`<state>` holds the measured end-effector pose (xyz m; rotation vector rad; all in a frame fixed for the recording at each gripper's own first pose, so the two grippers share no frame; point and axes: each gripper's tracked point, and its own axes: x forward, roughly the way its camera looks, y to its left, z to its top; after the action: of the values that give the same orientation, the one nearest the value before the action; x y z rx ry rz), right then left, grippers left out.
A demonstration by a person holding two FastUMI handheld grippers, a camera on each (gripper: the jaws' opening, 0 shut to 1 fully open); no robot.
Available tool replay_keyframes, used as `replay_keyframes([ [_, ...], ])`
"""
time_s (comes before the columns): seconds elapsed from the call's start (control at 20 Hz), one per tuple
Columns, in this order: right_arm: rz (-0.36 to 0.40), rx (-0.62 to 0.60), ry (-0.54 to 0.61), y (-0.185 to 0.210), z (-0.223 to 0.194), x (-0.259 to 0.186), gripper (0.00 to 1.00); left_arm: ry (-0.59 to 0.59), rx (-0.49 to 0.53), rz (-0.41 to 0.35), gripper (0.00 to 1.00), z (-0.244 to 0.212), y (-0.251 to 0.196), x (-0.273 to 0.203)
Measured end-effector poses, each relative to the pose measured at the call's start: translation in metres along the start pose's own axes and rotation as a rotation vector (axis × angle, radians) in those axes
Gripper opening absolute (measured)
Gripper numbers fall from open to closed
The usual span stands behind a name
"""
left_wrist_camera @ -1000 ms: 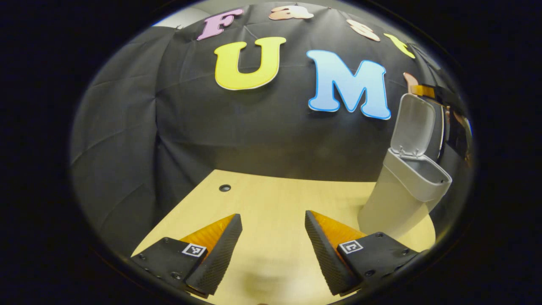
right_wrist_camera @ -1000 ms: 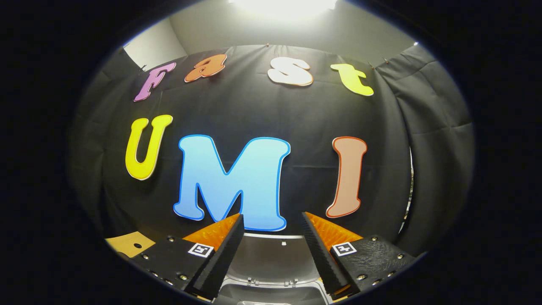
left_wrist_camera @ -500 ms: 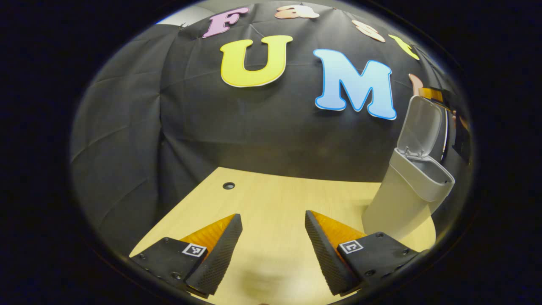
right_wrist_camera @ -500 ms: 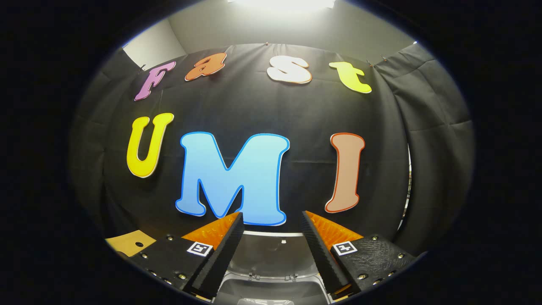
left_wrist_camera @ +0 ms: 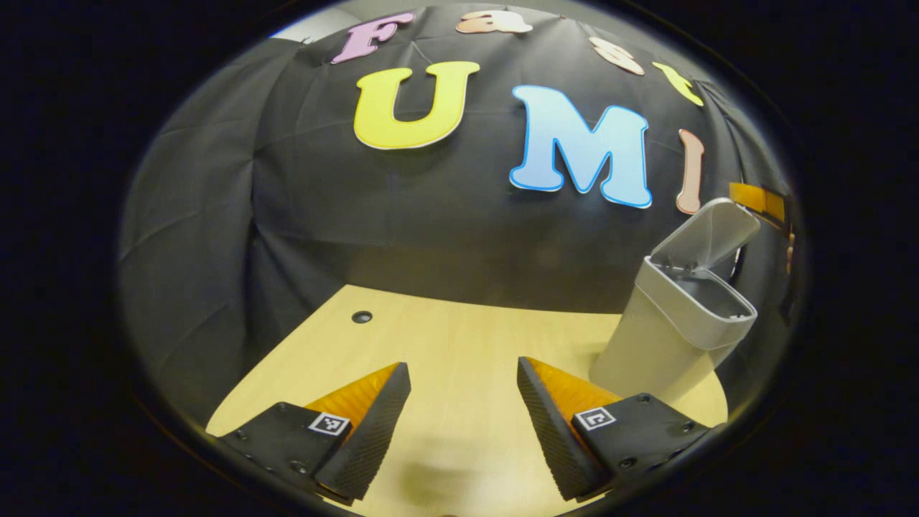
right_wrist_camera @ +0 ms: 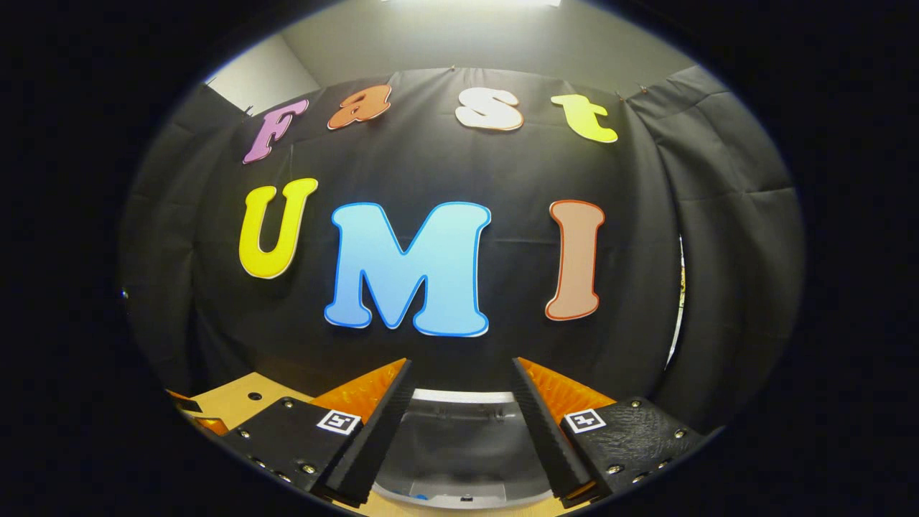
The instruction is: Press the lid of the desktop garbage bin to open it, pick up the crumpled paper on the desktop and throw it into the bin, then pick up the pop can on the desktop and drop it into the bin, and finally close the garbage bin lid.
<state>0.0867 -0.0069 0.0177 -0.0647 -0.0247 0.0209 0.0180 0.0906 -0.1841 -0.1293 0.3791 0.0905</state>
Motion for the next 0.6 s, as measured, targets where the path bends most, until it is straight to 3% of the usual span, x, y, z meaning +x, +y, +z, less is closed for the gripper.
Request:
replay_keyframes([
  [0.6, 0.008, 0.032, 0.208, 0.006, -0.094, -0.03, 0.89, -0.013, 0.046, -0.039, 0.98, 0.005, -0.013, -0.008],
])
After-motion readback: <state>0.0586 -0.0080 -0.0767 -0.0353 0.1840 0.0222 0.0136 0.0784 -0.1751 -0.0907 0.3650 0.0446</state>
